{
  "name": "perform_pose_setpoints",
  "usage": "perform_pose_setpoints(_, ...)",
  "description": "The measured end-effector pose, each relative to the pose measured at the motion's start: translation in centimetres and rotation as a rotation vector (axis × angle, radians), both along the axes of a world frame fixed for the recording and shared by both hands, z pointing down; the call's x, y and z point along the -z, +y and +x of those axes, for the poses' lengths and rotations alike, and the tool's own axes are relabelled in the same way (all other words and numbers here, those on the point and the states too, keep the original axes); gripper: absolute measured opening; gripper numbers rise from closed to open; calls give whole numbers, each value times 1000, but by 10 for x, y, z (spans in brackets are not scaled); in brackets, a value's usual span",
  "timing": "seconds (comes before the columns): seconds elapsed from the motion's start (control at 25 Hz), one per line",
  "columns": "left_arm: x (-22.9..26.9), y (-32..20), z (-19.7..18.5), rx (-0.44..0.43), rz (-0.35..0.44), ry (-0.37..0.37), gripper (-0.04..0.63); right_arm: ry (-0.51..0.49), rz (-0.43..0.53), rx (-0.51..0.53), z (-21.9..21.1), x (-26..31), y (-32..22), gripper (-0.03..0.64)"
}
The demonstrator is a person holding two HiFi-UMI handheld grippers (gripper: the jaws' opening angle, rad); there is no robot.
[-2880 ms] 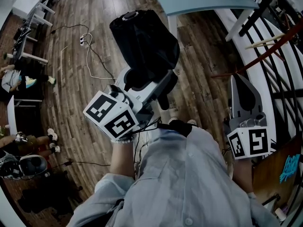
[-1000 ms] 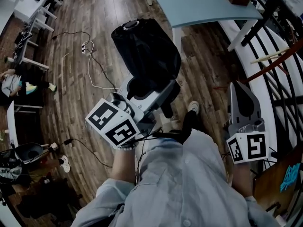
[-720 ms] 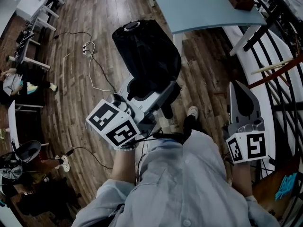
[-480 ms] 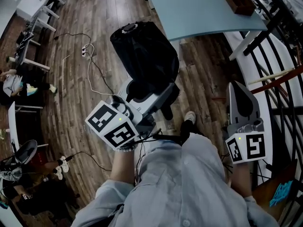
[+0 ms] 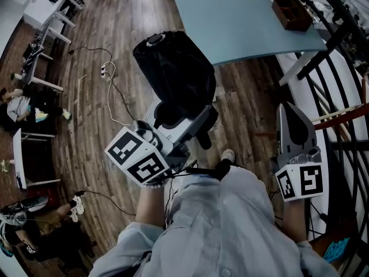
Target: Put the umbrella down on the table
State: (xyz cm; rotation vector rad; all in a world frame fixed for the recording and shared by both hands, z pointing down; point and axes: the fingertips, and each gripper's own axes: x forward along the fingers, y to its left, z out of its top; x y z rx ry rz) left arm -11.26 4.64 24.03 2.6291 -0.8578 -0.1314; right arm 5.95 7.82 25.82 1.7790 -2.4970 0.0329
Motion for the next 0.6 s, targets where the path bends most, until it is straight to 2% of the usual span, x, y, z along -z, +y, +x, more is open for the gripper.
perform_pose_setpoints(0.32, 1, -29, 25, 24, 9, -4, 258, -21, 7, 24, 27, -1, -34, 0)
perform_pose_setpoints(0.6, 4, -37, 37, 43, 9, -11, 258, -23, 3, 38, 42, -2, -43, 0)
